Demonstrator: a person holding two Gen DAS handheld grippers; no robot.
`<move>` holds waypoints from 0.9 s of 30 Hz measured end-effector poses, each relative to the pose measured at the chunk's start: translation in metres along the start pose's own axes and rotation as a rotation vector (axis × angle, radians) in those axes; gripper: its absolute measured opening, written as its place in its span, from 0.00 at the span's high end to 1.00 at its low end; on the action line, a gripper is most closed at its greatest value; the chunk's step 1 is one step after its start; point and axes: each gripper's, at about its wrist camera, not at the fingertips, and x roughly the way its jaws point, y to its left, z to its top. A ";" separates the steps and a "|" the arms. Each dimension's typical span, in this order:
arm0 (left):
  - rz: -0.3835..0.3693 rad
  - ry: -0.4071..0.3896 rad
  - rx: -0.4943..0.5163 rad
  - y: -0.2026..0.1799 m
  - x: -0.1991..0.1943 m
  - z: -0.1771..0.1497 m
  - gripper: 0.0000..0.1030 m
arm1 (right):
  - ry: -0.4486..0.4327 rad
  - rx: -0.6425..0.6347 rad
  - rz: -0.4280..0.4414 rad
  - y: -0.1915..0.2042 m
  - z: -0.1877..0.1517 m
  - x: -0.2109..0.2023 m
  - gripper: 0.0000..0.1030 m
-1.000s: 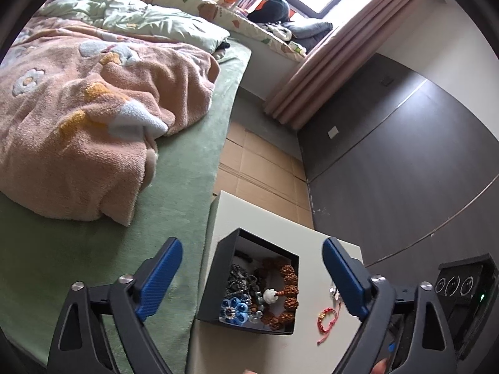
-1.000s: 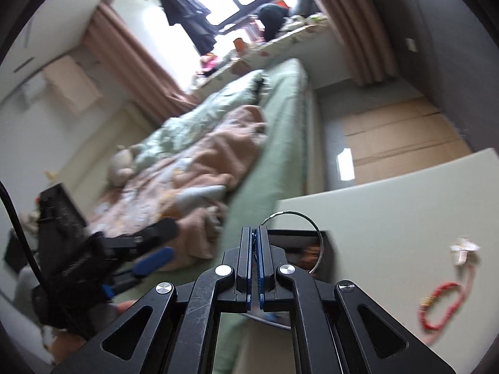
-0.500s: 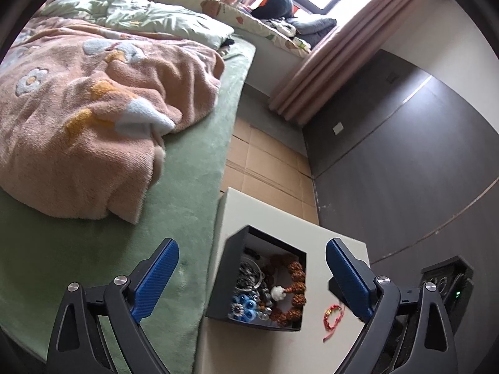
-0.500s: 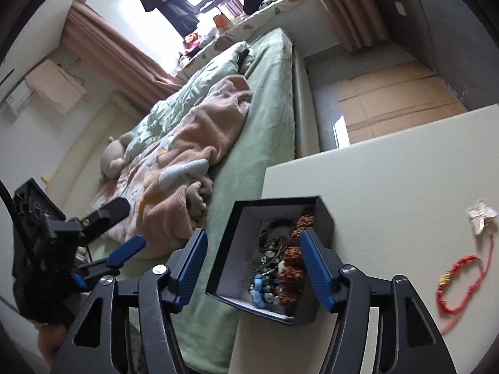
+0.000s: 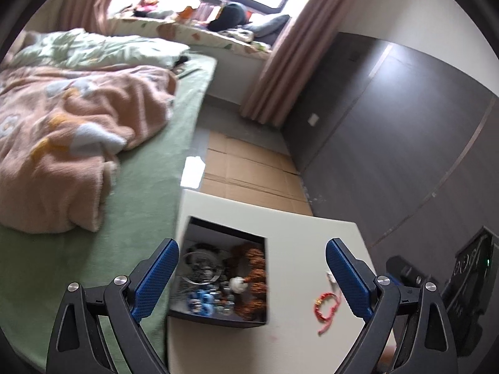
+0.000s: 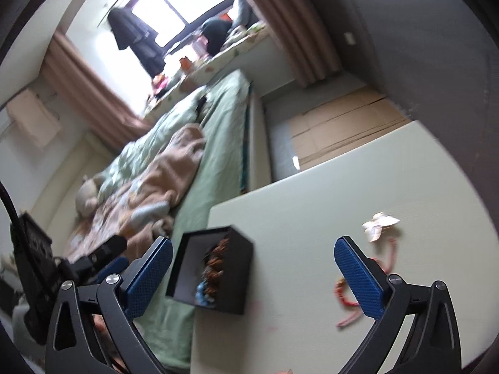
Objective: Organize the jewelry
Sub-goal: 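Open the left gripper over the box while the right drops the hoop in, then lower the left gripper onto the red string bracelet and close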
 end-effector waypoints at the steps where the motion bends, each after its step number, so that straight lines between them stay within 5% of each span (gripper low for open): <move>1: 0.008 0.000 0.011 -0.005 0.001 -0.001 0.07 | -0.016 0.013 -0.001 -0.007 0.001 -0.005 0.00; 14: -0.066 0.144 0.145 -0.067 0.039 -0.031 0.07 | 0.045 0.066 -0.113 -0.058 0.008 -0.044 0.00; 27: -0.030 0.264 0.280 -0.103 0.086 -0.061 0.12 | 0.092 0.173 -0.219 -0.111 0.015 -0.051 0.00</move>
